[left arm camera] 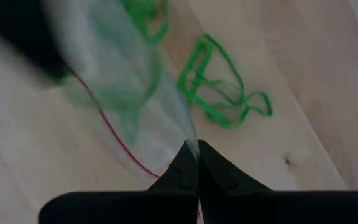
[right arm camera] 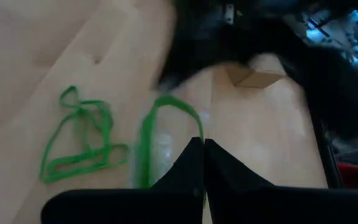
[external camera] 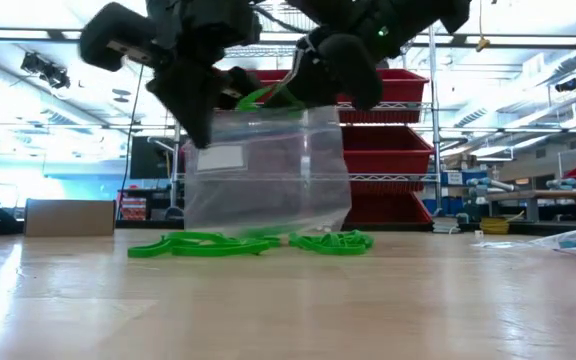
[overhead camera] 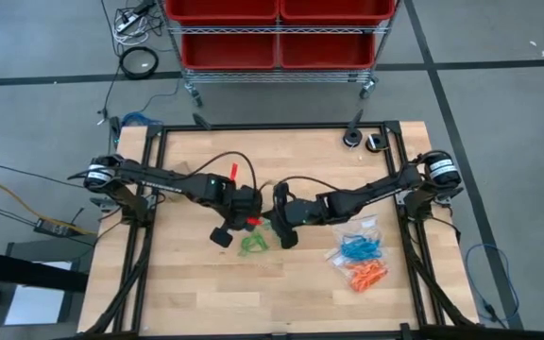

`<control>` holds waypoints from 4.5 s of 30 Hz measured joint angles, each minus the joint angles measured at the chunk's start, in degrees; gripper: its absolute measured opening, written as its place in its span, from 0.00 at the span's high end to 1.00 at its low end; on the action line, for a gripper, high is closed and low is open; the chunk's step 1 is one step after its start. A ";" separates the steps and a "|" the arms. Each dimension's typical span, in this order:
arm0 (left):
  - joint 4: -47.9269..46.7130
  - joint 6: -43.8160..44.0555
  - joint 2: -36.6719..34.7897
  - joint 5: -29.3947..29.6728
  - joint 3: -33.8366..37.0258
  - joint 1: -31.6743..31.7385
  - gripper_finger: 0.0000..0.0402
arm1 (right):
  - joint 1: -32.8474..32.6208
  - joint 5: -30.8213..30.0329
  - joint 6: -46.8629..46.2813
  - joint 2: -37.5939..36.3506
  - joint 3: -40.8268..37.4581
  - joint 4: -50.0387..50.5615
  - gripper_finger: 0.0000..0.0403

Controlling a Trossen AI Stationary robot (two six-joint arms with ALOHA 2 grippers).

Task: Sort rubber bands
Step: Put the green rubber band into the transparent zip bag

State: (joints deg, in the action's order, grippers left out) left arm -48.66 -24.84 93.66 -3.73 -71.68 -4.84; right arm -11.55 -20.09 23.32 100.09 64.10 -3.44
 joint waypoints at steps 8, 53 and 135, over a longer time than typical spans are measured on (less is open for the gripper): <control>0.11 0.00 -0.04 -5.51 -1.48 2.21 1.00 | -1.88 -3.62 1.49 0.07 -0.02 0.30 1.00; -2.14 -3.24 -0.08 2.10 -7.10 1.99 1.00 | 3.69 3.86 -4.00 -1.26 5.27 17.39 0.91; 13.37 10.77 -7.54 7.96 15.04 2.47 1.00 | 2.91 9.83 -17.04 -11.74 -14.40 -9.02 1.00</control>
State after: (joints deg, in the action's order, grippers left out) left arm -35.29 -14.06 86.13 4.23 -56.64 -2.37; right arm -8.65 -10.26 6.28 88.34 49.69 -12.46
